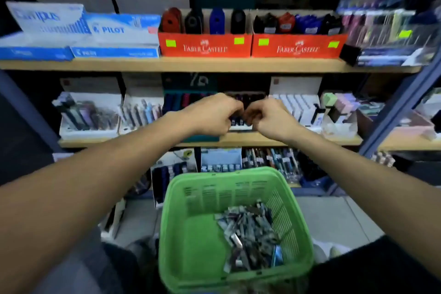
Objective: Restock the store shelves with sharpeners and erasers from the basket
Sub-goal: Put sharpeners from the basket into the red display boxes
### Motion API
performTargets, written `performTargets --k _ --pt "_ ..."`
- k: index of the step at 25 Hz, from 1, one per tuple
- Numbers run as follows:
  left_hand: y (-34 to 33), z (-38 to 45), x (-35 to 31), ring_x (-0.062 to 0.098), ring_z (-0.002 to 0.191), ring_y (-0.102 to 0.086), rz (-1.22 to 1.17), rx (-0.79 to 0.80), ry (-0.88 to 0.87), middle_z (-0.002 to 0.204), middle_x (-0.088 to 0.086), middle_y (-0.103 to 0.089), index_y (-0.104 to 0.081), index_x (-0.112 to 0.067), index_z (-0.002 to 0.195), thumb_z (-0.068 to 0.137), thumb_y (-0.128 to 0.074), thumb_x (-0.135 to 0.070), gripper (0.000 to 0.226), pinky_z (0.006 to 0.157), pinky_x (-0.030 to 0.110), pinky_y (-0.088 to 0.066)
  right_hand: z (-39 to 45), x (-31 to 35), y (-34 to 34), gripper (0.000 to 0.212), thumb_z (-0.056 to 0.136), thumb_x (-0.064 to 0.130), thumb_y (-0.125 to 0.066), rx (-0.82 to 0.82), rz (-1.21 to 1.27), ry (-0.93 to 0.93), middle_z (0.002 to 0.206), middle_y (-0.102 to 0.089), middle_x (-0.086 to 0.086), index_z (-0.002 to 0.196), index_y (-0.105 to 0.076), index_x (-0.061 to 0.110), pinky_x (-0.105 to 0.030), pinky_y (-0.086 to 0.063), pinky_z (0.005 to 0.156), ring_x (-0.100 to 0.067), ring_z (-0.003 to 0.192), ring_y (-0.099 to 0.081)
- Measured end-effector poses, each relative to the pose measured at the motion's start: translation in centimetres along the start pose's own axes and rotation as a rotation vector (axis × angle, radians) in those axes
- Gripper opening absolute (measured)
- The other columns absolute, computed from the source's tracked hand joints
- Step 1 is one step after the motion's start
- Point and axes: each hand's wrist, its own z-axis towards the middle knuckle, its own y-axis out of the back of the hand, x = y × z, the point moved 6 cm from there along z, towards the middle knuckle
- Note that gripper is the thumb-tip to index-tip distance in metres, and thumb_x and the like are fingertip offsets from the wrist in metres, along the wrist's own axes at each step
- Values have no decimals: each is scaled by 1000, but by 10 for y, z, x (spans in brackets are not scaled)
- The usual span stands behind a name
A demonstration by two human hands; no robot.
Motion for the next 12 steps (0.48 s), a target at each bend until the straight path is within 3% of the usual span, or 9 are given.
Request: performTargets --k 2,3,6,9,12 --pt "-55 -16 -1 28 86 -61 5 188 43 93 4 -66 -64 -15 106 82 -52 -4 29 71 40 -54 -28 -24 -47 34 80 -7 -52 256 -29 -71 78 -72 -1 93 -77 11 -17 -48 61 -5 59 -61" --pt "-81 -23 0 29 90 -62 9 262 61 97 5 -67 -64 -15 108 83 -52 -3 30 75 41 -54 -41 -33 -71 33 82 -6 -54 379 -75 -83 86 -75 -4 97 -77 11 -15 -48 62 -8 65 -65" --pt "-157 -44 1 29 108 -60 -63 422 136 120 9 -65 -60 -11 128 87 -56 -4 42 87 33 -51 -78 -52 -136 37 86 0 -54 687 -280 -62 116 -71 -7 116 -72 15 -20 -44 78 -21 104 -65" --pt "-227 -65 5 27 104 -62 -211 525 274 119 12 -65 -60 -5 128 88 -59 -2 40 78 27 -48 -105 -77 -189 46 90 1 -56 885 -346 -146 132 -61 -8 134 -59 16 -25 -42 77 -21 108 -59" --pt "-284 -87 13 25 84 -67 -323 636 410 110 15 -67 -60 -2 123 89 -62 -1 34 58 30 -53 -120 -114 -234 44 93 3 -57 901 -334 -306 134 -57 -10 136 -55 11 -28 -52 87 -20 108 -61"
